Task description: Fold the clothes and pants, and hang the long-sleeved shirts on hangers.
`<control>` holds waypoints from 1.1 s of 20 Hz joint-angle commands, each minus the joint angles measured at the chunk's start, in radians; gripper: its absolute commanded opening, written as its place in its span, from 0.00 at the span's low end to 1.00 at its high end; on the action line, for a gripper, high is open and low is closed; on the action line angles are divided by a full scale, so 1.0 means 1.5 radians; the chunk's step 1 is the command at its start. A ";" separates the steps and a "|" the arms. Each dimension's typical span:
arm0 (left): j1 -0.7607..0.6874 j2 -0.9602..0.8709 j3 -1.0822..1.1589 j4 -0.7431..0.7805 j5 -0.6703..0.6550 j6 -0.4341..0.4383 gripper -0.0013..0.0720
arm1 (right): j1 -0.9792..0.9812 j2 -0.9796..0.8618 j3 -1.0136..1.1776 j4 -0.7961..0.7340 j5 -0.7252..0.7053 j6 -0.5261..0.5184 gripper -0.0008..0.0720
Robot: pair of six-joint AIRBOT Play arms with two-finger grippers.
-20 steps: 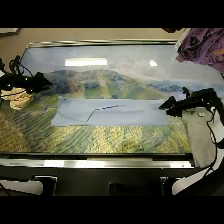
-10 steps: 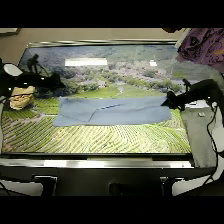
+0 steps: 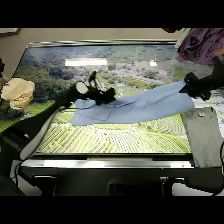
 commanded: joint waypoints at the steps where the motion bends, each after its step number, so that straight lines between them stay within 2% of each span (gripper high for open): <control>1: -0.102 -0.069 0.032 -0.117 0.108 -0.022 0.04 | 0.001 0.030 0.048 -0.038 -0.070 0.053 0.06; 6: -0.165 -0.168 0.157 -0.168 0.105 -0.023 0.04 | 0.001 0.033 0.067 -0.040 -0.133 0.056 0.06; 12: -0.204 -0.264 0.269 -0.215 0.089 -0.052 0.04 | 0.001 0.042 0.067 -0.041 -0.115 0.073 0.06; 16: -0.206 -0.271 0.278 -0.217 0.067 -0.044 0.04 | 0.001 0.042 0.067 -0.026 -0.077 0.089 0.06; 20: -0.135 -0.239 0.278 -0.203 -0.038 0.011 0.04 | -0.016 0.042 0.068 -0.030 -0.049 0.089 0.06; 22: -0.077 -0.199 0.278 -0.130 -0.112 0.010 0.04 | -0.033 0.036 0.083 -0.020 -0.041 0.099 0.06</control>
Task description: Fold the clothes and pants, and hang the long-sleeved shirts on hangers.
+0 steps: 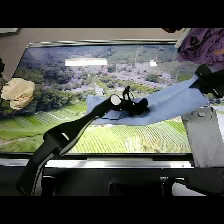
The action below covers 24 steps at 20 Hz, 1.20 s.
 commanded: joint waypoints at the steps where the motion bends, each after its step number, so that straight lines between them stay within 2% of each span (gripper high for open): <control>1: 0.090 0.060 0.003 0.113 -0.136 0.015 0.04 | -0.016 -0.006 0.018 0.012 0.024 0.021 0.06; 6: 0.255 0.222 0.003 0.387 -0.325 0.016 0.04 | 0.107 -0.010 0.019 0.040 0.090 0.100 0.06; 9: 0.352 0.307 0.003 0.474 -0.415 0.031 0.04 | 0.220 -0.029 0.019 0.034 0.136 0.164 0.06; 12: 0.437 0.367 0.003 0.489 -0.460 0.036 0.04 | 0.331 -0.060 0.019 0.001 0.193 0.233 0.06; 16: 0.513 0.403 0.002 0.489 -0.482 0.036 0.04 | 0.436 -0.116 0.019 -0.001 0.264 0.290 0.06; 19: 0.536 0.406 0.002 0.489 -0.485 0.036 0.04 | 0.492 -0.157 0.019 0.000 0.315 0.319 0.06; 24: 0.537 0.406 0.002 0.489 -0.485 0.053 0.04 | 0.552 -0.213 0.019 0.028 0.350 0.323 0.06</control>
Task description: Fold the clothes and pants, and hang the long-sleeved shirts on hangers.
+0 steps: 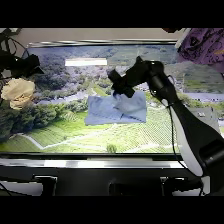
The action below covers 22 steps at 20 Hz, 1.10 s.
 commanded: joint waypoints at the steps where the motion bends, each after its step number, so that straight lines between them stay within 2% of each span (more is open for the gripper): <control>1: 0.007 0.003 0.000 0.003 -0.004 0.007 0.04 | 0.047 -0.038 0.001 0.013 0.036 0.017 0.06; 12: 0.007 0.001 -0.004 0.003 -0.007 0.007 0.04 | 0.072 -0.120 0.001 0.052 0.085 0.013 0.07; 13: 0.007 0.001 -0.004 0.003 -0.007 0.007 0.04 | 0.072 -0.124 0.001 0.061 0.089 0.002 0.18; 16: 0.007 0.001 -0.007 0.003 -0.006 0.007 0.04 | 0.071 -0.114 0.001 0.095 0.084 -0.064 0.62; 17: 0.007 0.001 -0.008 0.003 -0.008 0.007 0.04 | 0.070 -0.103 0.001 0.091 0.078 -0.073 0.67; 22: 0.007 0.001 -0.008 0.003 -0.009 0.007 0.04 | -0.029 -0.022 0.002 0.094 0.003 -0.138 0.67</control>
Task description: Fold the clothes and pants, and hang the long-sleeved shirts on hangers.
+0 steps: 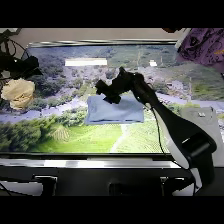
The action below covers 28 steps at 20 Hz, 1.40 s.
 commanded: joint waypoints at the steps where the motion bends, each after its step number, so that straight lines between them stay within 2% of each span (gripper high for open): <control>1: 0.001 0.000 0.000 0.000 -0.001 0.000 0.04 | -0.096 0.059 0.001 0.009 -0.087 -0.091 0.67; 4: 0.001 0.001 0.000 0.000 -0.001 0.004 0.04 | -0.249 0.105 0.001 0.009 -0.202 -0.247 0.69; 5: 0.001 0.001 0.000 0.000 0.000 0.012 0.04 | -0.301 0.109 0.001 0.012 -0.232 -0.286 0.74; 6: 0.001 0.001 0.000 0.000 0.000 0.015 0.04 | -0.351 0.108 -0.001 0.018 -0.258 -0.326 0.74; 10: 0.001 0.001 0.000 0.000 0.000 0.015 0.04 | -0.501 0.083 -0.083 0.118 -0.285 -0.480 0.73; 14: 0.001 0.001 0.000 -0.001 0.000 0.015 0.04 | -0.530 0.021 -0.190 0.204 -0.262 -0.599 0.73; 18: 0.001 0.001 0.000 -0.003 0.000 0.015 0.04 | -0.505 -0.063 -0.217 0.270 -0.241 -0.661 0.70; 23: 0.001 0.001 0.000 -0.003 0.000 0.015 0.04 | -0.447 -0.121 -0.217 0.288 -0.202 -0.682 0.70; 24: 0.001 0.001 0.000 -0.003 0.000 0.015 0.04 | -0.433 -0.126 -0.217 0.288 -0.189 -0.682 0.64; 28: 0.001 0.001 0.000 -0.003 0.000 0.015 0.04 | -0.388 -0.128 -0.217 0.288 -0.143 -0.681 0.58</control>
